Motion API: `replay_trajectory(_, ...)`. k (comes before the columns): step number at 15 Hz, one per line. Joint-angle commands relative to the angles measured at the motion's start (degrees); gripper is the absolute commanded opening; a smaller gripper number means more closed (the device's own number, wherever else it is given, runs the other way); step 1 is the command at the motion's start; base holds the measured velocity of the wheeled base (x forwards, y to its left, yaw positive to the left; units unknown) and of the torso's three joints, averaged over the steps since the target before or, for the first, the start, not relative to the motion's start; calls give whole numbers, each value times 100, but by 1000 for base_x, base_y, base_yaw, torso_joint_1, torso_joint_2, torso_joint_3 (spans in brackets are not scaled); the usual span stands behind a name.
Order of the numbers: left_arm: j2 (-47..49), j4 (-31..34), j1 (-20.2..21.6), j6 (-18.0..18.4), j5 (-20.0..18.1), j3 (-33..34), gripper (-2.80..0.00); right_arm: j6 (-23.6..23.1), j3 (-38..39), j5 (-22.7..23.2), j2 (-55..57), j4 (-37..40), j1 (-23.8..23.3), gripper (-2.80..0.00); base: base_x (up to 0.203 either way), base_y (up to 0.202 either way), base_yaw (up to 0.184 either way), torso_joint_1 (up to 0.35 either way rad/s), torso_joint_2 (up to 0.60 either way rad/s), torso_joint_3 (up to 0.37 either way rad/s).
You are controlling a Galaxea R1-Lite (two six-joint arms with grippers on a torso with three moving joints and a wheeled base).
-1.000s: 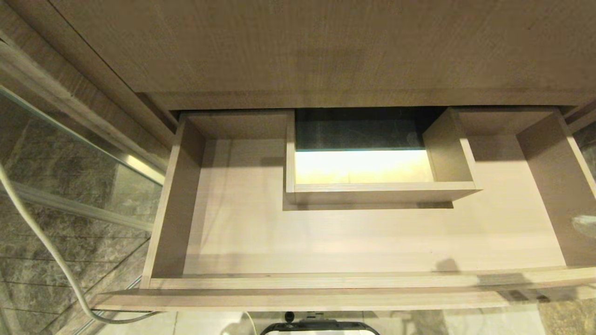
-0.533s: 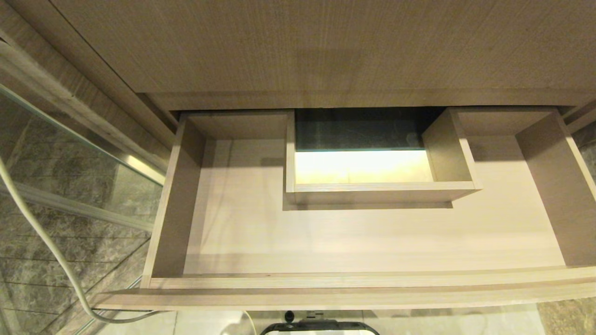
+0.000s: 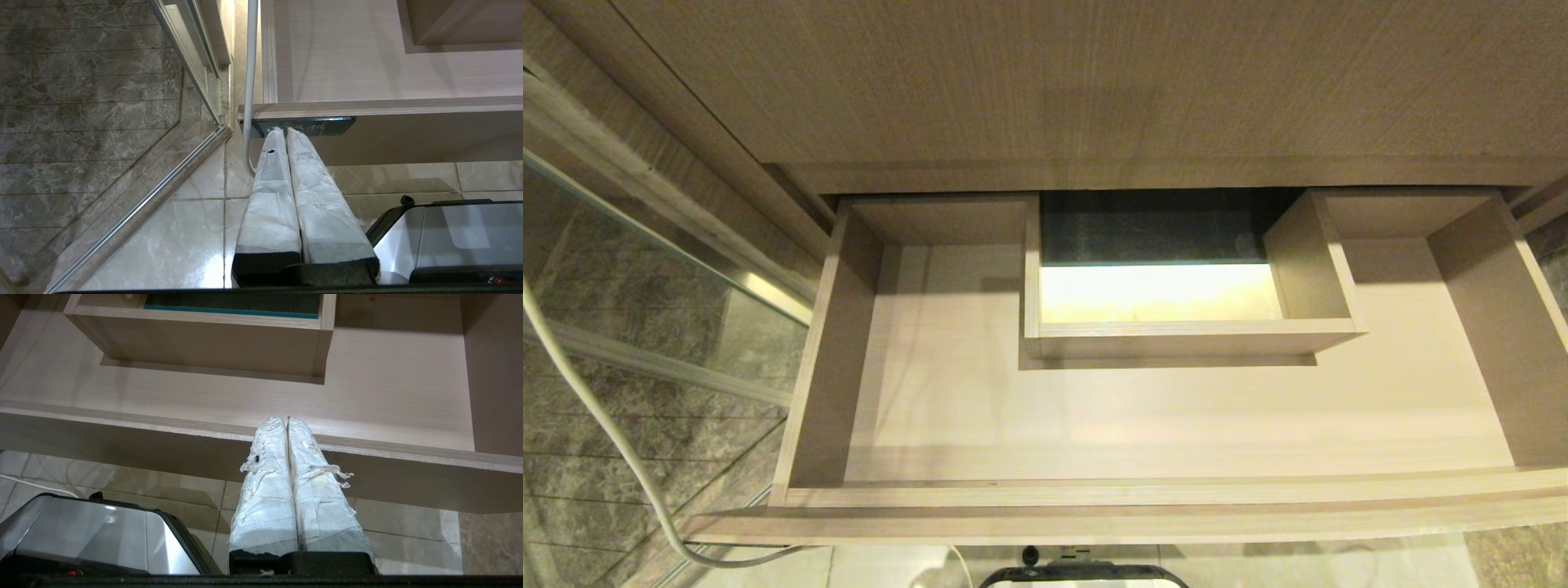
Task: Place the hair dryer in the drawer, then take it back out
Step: Pick up the hairdryer
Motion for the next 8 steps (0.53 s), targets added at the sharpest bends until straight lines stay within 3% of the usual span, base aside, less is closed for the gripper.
replay_trajectory(1,0,0,2,0,0,9,-280,25,239,2,-229,-1,2,-280,0,0,0,0,0,0)
replay_trajectory(8,0,0,5,0,0,9,-280,25,239,-7,-229,-1,2,-280,0,0,0,0,0,0)
